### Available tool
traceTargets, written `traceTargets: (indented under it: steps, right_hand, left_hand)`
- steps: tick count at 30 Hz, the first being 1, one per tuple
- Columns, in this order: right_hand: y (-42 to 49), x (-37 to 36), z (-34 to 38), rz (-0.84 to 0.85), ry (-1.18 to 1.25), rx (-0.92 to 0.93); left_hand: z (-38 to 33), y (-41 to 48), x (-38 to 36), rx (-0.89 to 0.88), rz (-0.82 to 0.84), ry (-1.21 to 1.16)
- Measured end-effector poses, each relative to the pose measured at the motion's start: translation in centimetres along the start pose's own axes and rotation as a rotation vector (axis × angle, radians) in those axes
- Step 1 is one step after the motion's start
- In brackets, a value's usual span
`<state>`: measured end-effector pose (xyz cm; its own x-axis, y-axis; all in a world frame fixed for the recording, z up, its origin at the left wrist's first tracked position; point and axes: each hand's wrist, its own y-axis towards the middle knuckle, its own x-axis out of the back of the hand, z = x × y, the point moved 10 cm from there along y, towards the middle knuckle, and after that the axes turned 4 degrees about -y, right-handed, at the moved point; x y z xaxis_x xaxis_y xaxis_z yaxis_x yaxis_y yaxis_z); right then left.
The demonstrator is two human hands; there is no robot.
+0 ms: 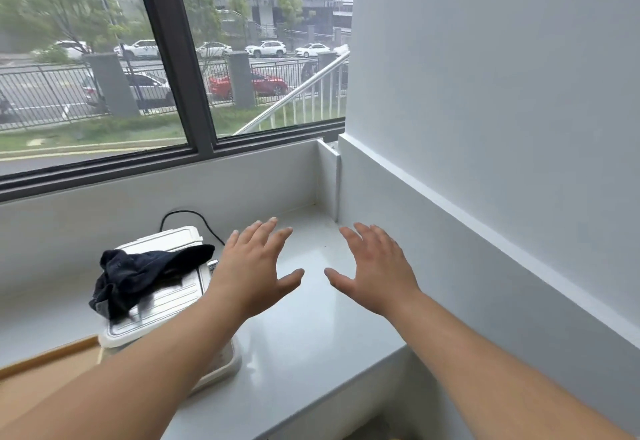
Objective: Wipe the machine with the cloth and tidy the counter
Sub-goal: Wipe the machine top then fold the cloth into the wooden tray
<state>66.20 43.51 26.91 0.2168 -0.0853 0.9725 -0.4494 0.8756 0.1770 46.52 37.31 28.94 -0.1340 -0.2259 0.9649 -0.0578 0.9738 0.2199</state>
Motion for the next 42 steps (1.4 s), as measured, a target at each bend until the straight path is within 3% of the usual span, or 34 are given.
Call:
traceTargets:
  steps: [14,28,42]
  right_hand:
    - [5.8,-0.6,15.8,-0.001,0.025,0.188]
    - [8.8,-3.5,28.8,0.008,-0.009,0.334]
    - [9.6,-9.8,35.0,0.219,-0.167,0.410]
  left_hand:
    - [14.0,-4.1,5.8,0.171,-0.057,0.033]
    - [24.9,-7.6,6.1,0.307,-0.017,0.055]
    - [30.9,-9.1,3.4,0.256,0.109,0.014]
